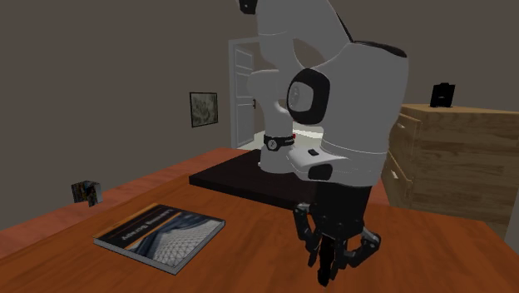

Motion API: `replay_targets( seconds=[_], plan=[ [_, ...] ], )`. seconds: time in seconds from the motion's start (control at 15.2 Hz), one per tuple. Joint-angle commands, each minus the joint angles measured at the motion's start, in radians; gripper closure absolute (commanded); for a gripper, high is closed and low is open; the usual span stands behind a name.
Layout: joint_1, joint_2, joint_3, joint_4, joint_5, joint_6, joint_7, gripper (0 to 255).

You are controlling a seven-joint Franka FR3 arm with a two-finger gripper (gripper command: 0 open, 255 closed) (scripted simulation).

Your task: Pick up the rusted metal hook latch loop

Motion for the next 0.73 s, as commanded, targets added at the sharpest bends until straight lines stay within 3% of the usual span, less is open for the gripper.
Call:
replay_targets(
  seconds=[0.0,0.66],
  plan=[
    [-0.009,-0.025,0.012,-0.005,0.016,-0.018,-0.012,255],
    [-0.038,-0.117,0.053,-0.016,0.080,-0.091,-0.061,255]
  ],
)
